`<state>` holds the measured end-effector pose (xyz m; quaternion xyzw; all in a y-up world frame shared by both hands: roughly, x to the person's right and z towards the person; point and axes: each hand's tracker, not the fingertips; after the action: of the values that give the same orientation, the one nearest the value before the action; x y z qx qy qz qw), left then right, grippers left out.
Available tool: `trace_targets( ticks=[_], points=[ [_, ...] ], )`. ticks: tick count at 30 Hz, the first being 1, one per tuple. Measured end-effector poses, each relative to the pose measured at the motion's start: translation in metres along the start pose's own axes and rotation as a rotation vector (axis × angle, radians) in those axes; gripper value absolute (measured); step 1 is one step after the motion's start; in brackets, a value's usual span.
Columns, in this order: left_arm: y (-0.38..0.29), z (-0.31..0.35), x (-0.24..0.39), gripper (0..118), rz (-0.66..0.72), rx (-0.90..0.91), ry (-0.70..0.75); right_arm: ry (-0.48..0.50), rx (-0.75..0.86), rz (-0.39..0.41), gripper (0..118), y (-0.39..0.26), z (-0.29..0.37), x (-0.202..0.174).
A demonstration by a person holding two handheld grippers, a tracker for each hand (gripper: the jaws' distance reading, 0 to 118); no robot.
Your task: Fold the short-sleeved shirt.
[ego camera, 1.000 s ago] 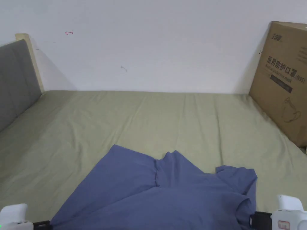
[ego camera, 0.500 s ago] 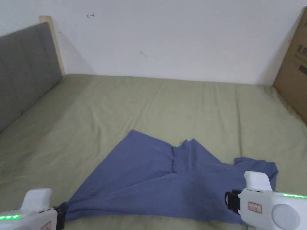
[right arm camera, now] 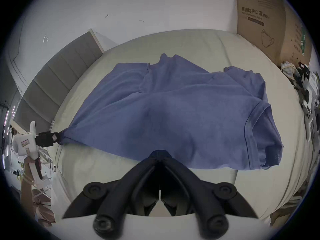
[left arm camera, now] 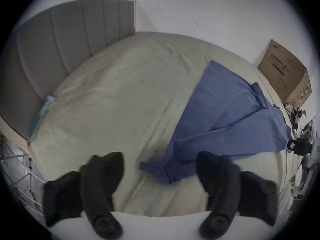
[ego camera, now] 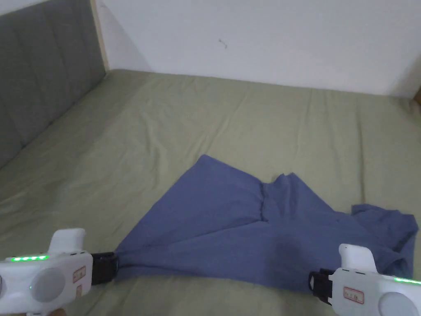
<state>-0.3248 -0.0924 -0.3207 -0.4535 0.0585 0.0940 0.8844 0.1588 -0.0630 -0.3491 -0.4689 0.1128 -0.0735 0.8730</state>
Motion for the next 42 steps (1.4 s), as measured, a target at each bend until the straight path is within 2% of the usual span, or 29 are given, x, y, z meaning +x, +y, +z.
trace_targets(
  ticks=[2,3,4,5,10,11,12,13,14,15,16,18,22,24,26,28,31,34,35,38,40,41,42],
  points=[
    [-0.002,-0.019,0.001,28,0.019,-0.099,-0.032,-0.012,-0.012,-0.017,1,-0.001,-0.002,0.006],
    [-0.004,-0.019,0.006,22,0.009,-0.070,-0.026,-0.018,-0.019,-0.024,1,-0.001,-0.002,0.009],
    [-0.002,-0.015,0.010,11,-0.017,-0.046,-0.003,-0.021,-0.024,-0.030,1,0.000,-0.002,0.011],
    [0.003,-0.010,0.014,6,-0.043,-0.045,-0.025,-0.021,-0.025,-0.035,1,0.002,-0.001,0.015],
    [0.014,-0.001,0.026,6,-0.100,-0.035,0.009,-0.008,0.018,-0.052,2,0.035,0.008,0.028],
    [0.014,0.000,0.027,6,-0.104,-0.036,0.008,-0.004,0.023,-0.053,12,0.048,0.008,0.033],
    [0.014,0.001,0.026,6,-0.103,-0.032,0.011,-0.012,0.021,-0.052,40,0.066,0.006,0.038],
    [0.014,0.002,0.026,6,-0.103,-0.032,0.012,-0.059,0.030,-0.034,60,0.083,0.003,0.042],
    [0.014,0.003,0.026,6,-0.102,-0.036,0.007,-0.104,0.045,-0.006,74,0.099,0.000,0.045],
    [0.014,0.004,0.025,6,-0.094,-0.037,0.004,-0.138,0.059,0.037,74,0.119,-0.008,0.051],
    [0.016,0.006,0.025,6,-0.085,-0.039,0.001,-0.150,0.066,0.054,74,0.139,-0.014,0.058],
    [0.018,0.006,0.025,6,-0.078,-0.050,-0.002,-0.168,0.002,0.034,74,0.178,-0.034,0.069],
    [0.022,0.007,0.032,6,-0.085,-0.059,0.014,-0.064,-0.100,0.044,74,0.224,-0.076,0.081],
    [0.025,0.008,0.034,6,-0.073,-0.064,0.015,-0.125,-0.160,-0.014,74,0.231,-0.101,0.088],
    [0.028,0.008,0.036,6,-0.066,-0.061,0.009,-0.111,-0.196,-0.012,73,0.229,-0.117,0.091],
    [0.031,0.008,0.038,6,-0.074,-0.060,0.014,-0.091,-0.258,0.018,73,0.220,-0.134,0.092],
    [0.033,0.008,0.041,6,-0.077,-0.061,0.009,-0.158,-0.297,0.054,73,0.206,-0.153,0.093],
    [0.034,0.009,0.042,6,-0.085,-0.063,0.013,-0.118,-0.265,-0.049,73,0.207,-0.151,0.098],
    [0.033,0.008,0.042,6,-0.083,-0.062,0.013,-0.106,-0.260,-0.059,70,0.208,-0.149,0.101],
    [0.033,0.008,0.042,6,-0.071,-0.066,0.004,-0.120,-0.260,-0.030,42,0.207,-0.142,0.106],
    [0.031,0.008,0.042,6,-0.065,-0.063,0.005,-0.131,-0.248,-0.033,10,0.204,-0.138,0.109],
    [0.031,0.008,0.042,6,-0.064,-0.063,0.003,-0.129,-0.239,-0.041,3,0.204,-0.138,0.111],
    [0.031,0.009,0.043,6,-0.060,-0.065,0.002,-0.128,-0.224,-0.065,3,0.202,-0.138,0.111]
  ],
)
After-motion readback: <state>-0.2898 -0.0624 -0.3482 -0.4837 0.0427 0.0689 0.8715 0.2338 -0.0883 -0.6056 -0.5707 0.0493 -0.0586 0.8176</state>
